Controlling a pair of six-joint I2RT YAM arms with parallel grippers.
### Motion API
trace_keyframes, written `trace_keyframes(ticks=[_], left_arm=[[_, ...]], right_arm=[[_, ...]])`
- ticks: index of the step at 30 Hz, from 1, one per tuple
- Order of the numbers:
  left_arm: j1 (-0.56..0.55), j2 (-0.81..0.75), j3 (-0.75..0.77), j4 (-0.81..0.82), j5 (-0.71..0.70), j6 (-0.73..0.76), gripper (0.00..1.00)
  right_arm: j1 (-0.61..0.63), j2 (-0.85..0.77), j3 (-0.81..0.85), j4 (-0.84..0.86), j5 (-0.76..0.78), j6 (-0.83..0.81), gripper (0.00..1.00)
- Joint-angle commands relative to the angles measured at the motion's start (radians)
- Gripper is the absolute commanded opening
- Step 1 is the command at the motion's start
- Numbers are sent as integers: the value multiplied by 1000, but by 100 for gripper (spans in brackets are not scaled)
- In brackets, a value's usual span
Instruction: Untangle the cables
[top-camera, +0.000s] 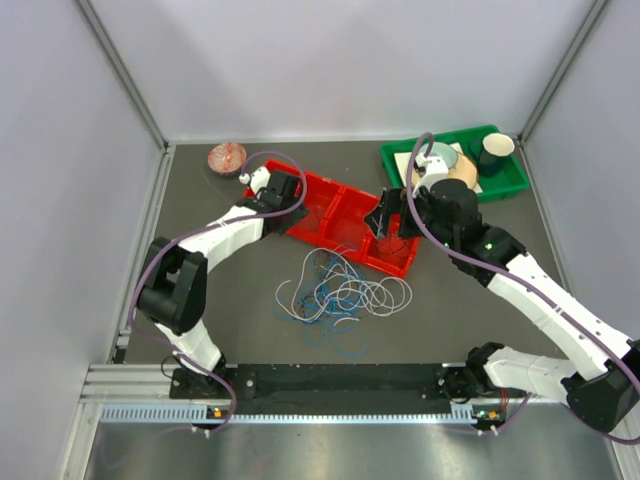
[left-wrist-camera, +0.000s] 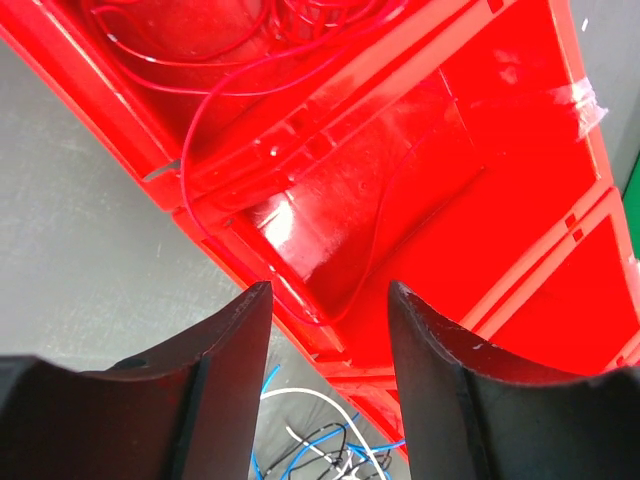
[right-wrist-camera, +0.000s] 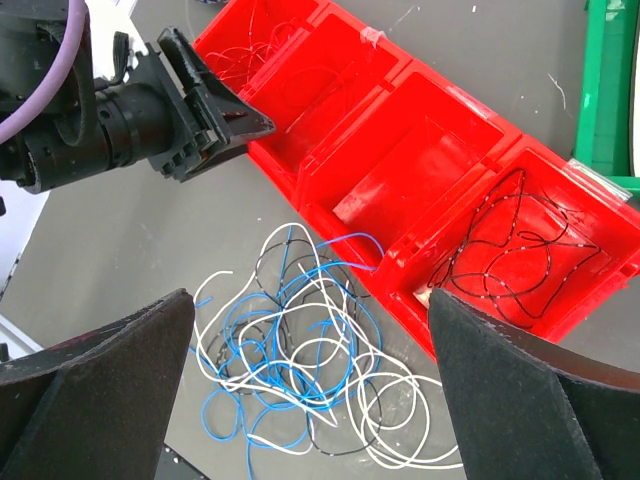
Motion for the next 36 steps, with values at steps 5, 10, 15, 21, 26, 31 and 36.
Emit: trace_keyframes(ticks=[5, 10, 15, 21, 26, 31, 36], left_arm=[[-5, -5, -7, 5, -31, -33, 55], [-5, 18, 4, 16, -23, -35, 53], [-6, 50, 19, 8, -17, -33, 50], [-7, 67, 27, 16, -8, -35, 39], [-5, 48, 31, 7, -12, -36, 19], [-7, 25, 36, -2, -19, -29, 0], [-7, -8, 50, -28, -32, -16, 0]], right_arm=[[-9, -19, -1, 28, -8, 9, 99], [-9, -20, -2, 28, -3, 7, 99], [-9, -22, -2, 27, -3, 6, 99], [-9, -22, -5, 28, 0, 2, 99], [-9, -20, -2, 28, -2, 1, 99], [-9, -16, 2, 28, -6, -1, 99], [-7, -17, 2, 28, -6, 1, 99]])
